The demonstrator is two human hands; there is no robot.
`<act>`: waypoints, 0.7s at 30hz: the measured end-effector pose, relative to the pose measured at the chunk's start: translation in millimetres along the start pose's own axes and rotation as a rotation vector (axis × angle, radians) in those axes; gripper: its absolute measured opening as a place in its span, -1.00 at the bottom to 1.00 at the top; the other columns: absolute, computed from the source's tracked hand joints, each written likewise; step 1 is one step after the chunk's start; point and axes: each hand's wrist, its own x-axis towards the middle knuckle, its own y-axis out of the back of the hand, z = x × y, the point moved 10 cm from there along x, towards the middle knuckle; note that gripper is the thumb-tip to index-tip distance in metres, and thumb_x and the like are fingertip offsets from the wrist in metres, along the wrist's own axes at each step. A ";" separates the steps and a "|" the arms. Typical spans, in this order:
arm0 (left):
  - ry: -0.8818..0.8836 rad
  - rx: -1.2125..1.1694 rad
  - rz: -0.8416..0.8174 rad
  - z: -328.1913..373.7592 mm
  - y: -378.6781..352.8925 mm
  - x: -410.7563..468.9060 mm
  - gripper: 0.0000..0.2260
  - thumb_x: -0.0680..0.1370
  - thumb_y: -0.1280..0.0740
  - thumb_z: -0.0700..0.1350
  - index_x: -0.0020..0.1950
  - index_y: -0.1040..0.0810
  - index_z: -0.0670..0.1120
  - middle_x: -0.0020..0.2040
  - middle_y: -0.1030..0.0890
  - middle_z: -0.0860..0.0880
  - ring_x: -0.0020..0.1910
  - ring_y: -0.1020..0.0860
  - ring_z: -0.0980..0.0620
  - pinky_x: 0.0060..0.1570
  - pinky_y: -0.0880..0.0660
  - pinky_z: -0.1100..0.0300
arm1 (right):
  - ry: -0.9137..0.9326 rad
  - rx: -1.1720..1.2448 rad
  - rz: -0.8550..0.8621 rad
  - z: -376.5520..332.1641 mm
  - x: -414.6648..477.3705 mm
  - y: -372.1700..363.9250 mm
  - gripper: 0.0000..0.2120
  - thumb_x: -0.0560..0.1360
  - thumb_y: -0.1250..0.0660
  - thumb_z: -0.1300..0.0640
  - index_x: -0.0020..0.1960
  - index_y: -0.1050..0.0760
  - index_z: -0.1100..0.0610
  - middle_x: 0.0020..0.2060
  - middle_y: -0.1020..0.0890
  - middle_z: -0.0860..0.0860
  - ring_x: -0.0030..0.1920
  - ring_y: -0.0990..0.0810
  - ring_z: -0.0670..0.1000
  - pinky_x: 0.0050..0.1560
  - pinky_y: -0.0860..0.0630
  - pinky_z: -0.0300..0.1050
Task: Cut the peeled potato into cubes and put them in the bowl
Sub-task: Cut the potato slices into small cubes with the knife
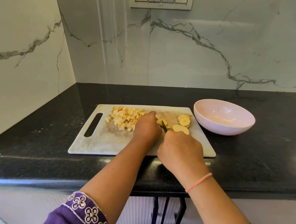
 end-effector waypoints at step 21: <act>-0.006 -0.056 -0.010 -4.4 3.8 -1.2 -0.53 0.55 -0.25 -0.26 0.46 -0.30 -0.14 0.24 -0.55 -0.07 0.19 -0.51 -0.03 0.19 -0.46 0.13 | -0.048 0.081 0.135 17.5 -17.3 23.7 -0.80 0.58 -0.07 0.01 -0.01 -0.43 0.05 -0.37 -0.33 -0.06 -0.23 -0.43 0.05 -0.33 -0.27 -0.15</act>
